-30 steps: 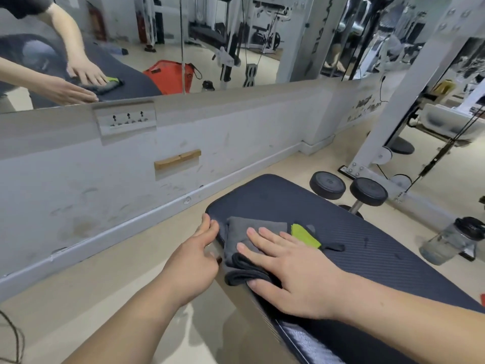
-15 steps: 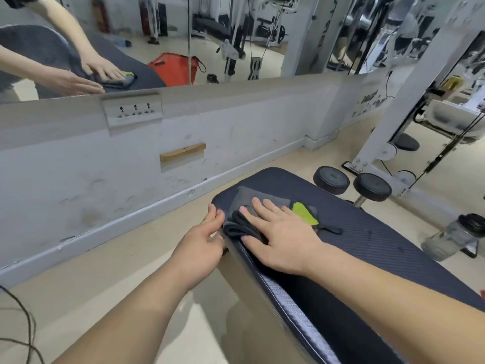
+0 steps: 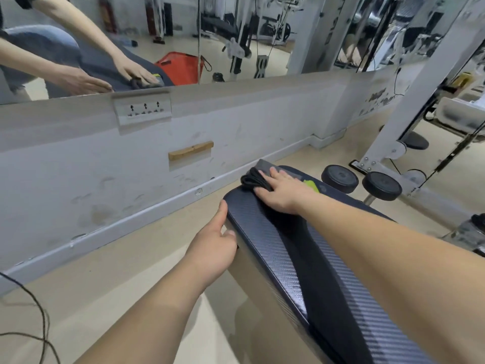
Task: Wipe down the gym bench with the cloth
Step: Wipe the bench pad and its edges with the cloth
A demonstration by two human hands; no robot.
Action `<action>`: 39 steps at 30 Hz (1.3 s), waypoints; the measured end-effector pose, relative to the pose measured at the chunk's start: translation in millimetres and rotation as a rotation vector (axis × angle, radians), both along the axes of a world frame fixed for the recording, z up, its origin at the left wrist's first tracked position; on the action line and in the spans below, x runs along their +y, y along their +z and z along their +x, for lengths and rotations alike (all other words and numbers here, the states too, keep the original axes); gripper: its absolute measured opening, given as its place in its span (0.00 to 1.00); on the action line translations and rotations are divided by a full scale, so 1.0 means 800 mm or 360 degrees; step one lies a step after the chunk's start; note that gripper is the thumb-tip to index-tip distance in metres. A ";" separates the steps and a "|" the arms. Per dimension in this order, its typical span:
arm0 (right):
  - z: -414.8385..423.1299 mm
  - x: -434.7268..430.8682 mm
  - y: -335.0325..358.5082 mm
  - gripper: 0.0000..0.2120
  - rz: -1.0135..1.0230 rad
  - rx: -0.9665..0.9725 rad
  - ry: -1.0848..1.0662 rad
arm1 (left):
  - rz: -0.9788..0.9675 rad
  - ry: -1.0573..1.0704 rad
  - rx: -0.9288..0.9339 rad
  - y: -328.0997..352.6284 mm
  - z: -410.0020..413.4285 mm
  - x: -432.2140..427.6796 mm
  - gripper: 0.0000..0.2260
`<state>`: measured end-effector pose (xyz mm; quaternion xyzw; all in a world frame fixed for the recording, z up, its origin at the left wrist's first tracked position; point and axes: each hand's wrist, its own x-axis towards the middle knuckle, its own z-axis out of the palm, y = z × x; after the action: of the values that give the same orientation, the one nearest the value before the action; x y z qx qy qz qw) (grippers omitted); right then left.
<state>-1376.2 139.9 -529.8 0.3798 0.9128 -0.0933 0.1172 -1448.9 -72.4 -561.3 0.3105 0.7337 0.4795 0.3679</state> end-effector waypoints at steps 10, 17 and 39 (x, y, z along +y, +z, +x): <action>0.121 -0.120 -0.006 0.33 0.0102 0.0271 0.0273 | -0.0322 -0.0345 0.0881 0.015 0.011 0.009 0.47; 0.224 -0.132 0.069 0.21 -0.1255 0.0840 -0.0202 | -0.0012 -0.1178 0.1551 0.035 0.101 0.018 0.42; 0.408 -0.052 0.024 0.16 -0.0153 0.0312 -0.0706 | -0.0413 -0.1039 0.1884 0.036 0.216 0.088 0.27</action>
<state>-1050.1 98.5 -510.4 0.5539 0.8087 -0.1965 0.0227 -1275.8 -2.0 -532.5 0.6787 0.7316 0.0020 0.0651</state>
